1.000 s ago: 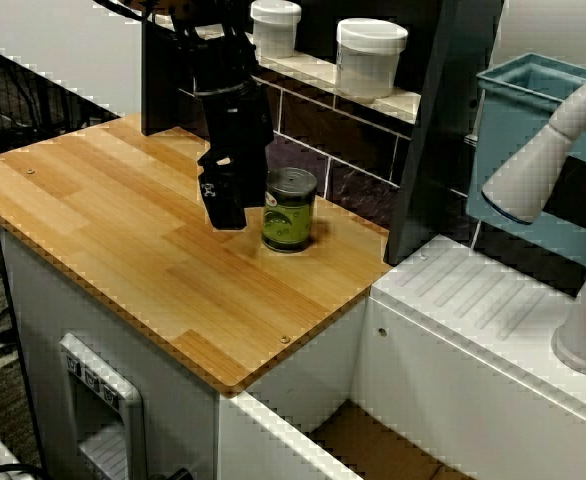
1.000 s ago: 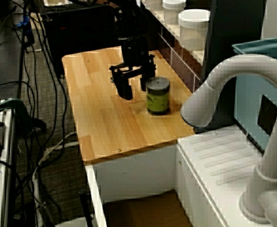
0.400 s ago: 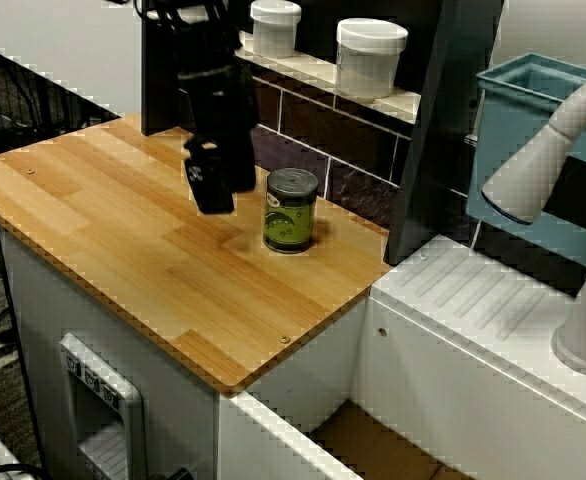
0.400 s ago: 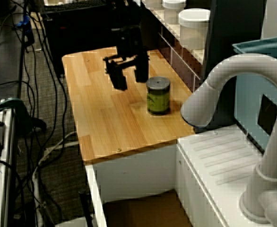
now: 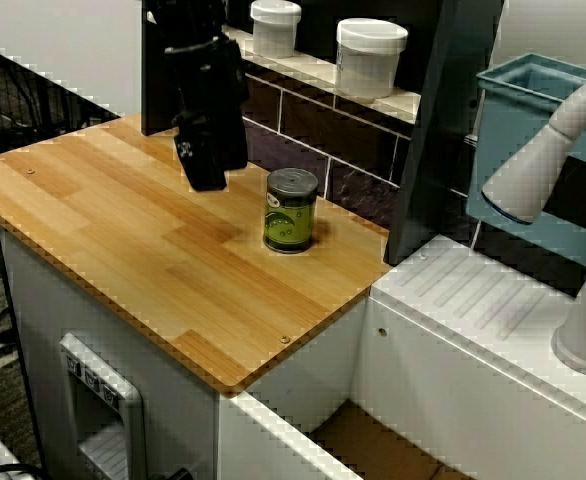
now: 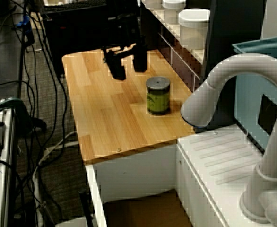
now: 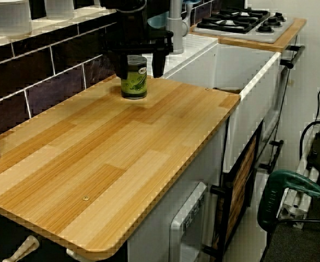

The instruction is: Push into sink

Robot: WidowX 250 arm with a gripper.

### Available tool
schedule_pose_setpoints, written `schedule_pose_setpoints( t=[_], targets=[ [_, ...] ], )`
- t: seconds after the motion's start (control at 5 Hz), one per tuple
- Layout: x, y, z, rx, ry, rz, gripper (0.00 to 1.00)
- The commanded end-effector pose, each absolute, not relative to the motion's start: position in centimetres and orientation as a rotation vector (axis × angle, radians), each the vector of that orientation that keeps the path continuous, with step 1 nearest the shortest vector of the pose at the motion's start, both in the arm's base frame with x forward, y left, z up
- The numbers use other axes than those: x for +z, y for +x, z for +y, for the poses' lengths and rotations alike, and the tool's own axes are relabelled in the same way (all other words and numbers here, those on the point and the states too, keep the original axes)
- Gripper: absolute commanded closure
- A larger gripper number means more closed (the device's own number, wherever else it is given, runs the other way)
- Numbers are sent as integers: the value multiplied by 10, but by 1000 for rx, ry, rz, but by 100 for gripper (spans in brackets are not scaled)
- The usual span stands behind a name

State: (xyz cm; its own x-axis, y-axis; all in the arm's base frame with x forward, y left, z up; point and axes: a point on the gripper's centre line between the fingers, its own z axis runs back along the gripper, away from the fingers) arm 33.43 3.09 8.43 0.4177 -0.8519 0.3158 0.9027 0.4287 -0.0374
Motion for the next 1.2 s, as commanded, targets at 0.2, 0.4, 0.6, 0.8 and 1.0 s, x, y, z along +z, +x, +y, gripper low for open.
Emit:
schedule_pose_setpoints(
  t=[0.2, 0.4, 0.6, 0.8, 1.0],
  targets=[
    [84, 365, 37, -1105, -185, -275, 0],
    [85, 363, 31, -1114, -196, -279, 0],
    [78, 361, 15, -1133, -230, -278, 0],
    [67, 359, -9, -1169, -261, -263, 0],
    [60, 352, -42, -1233, -297, -244, 0]
  ],
)
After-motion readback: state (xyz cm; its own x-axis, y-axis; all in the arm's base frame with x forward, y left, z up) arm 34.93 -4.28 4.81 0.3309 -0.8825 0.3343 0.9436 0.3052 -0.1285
